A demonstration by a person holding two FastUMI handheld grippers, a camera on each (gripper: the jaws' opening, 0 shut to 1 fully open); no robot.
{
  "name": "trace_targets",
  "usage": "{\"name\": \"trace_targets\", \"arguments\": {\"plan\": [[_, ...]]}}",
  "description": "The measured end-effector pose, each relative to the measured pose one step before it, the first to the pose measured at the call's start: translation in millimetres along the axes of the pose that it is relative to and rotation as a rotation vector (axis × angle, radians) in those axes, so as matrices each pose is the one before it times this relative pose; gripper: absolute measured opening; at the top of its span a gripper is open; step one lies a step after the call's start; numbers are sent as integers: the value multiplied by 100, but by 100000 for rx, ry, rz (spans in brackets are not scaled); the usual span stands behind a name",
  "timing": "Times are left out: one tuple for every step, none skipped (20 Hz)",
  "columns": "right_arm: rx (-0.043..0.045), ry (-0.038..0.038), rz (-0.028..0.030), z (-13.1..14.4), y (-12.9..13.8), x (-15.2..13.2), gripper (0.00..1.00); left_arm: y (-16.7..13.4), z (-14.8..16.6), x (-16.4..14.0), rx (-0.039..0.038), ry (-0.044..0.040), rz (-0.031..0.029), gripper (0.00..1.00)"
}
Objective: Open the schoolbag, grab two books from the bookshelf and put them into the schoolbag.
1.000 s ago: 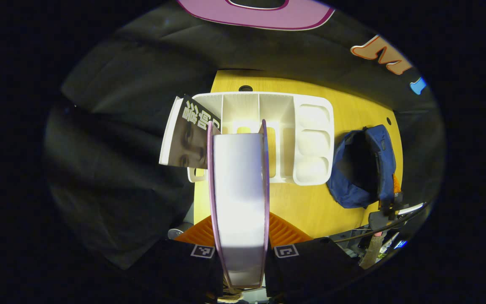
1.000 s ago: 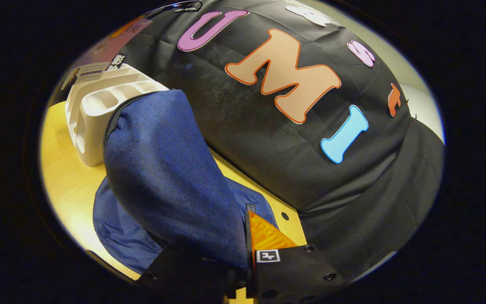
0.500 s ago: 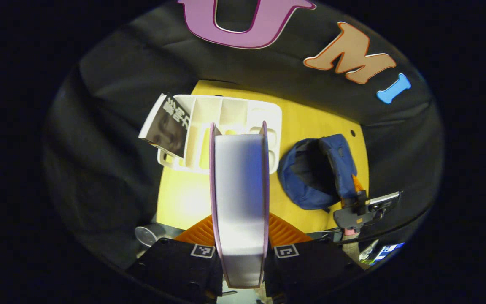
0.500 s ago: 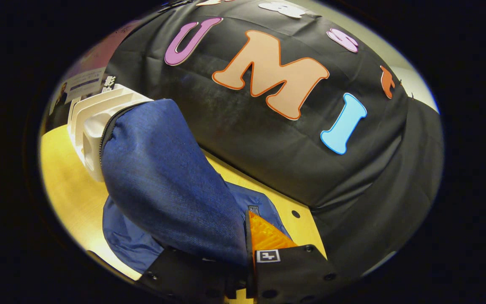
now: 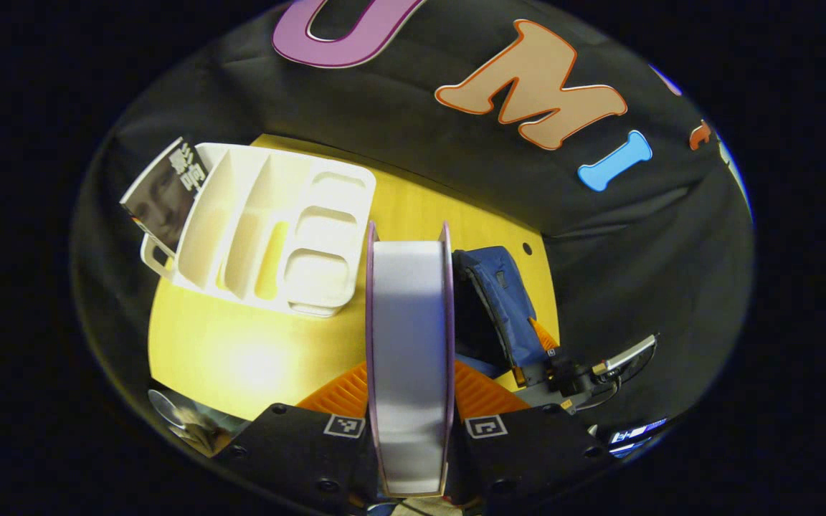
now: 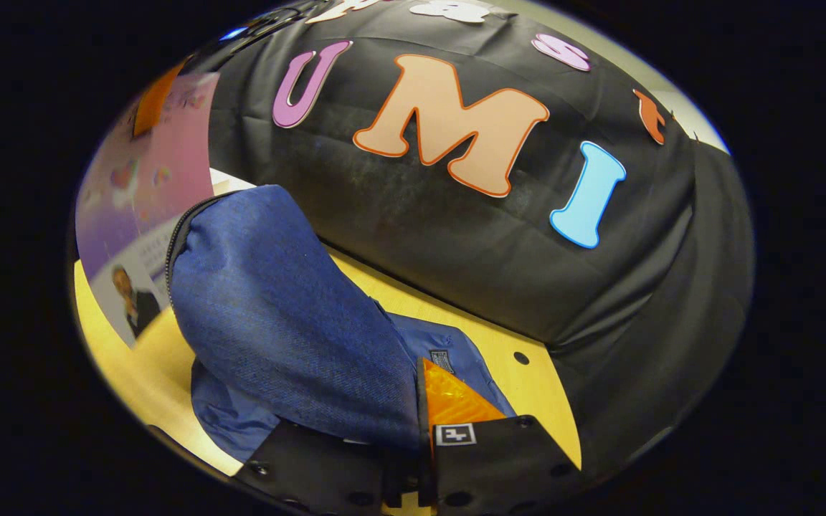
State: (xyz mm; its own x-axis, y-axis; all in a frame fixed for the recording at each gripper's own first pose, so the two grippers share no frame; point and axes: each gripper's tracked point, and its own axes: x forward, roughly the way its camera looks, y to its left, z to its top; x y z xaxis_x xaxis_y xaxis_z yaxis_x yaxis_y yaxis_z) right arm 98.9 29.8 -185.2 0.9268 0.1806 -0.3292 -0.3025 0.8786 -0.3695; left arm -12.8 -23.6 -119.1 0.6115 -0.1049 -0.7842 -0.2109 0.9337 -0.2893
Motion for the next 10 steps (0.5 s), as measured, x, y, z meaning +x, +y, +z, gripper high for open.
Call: {"name": "trace_targets", "arguments": {"plan": [[1595,185,375,-56,-54,19,9,-349,-458,1508,-1888,-1117,-2590,36],[1171,84,495,84,-71,-5,9,-325,-374,1550,-2714,-1233,-2468,37],[912,234,335,-10,-49,-113,9,-290,-359,1532,-2732,-954,-2714,36],[760,247,111,52,-107,-37,9,-434,-251,1365,-2761,-1131,-2653,36],[1146,185,-74,-66,-128,21,9,-54,-422,1498,-1292,-908,-2668,36],[1056,386,212,78,30,-41,9,36,-280,1674,-622,-1579,-2399,35],[854,159,216,5,11,-25,10,-261,-114,1203,264,-1374,-2345,35],[346,-21,278,49,16,7,10,-438,-90,1370,-106,-1870,-3096,36],[465,-36,444,-13,-15,-33,10,-528,-80,1137,-691,-1527,-3137,36],[744,-278,447,77,32,-126,10,-567,-182,1263,-875,-1842,-3568,36]]}}
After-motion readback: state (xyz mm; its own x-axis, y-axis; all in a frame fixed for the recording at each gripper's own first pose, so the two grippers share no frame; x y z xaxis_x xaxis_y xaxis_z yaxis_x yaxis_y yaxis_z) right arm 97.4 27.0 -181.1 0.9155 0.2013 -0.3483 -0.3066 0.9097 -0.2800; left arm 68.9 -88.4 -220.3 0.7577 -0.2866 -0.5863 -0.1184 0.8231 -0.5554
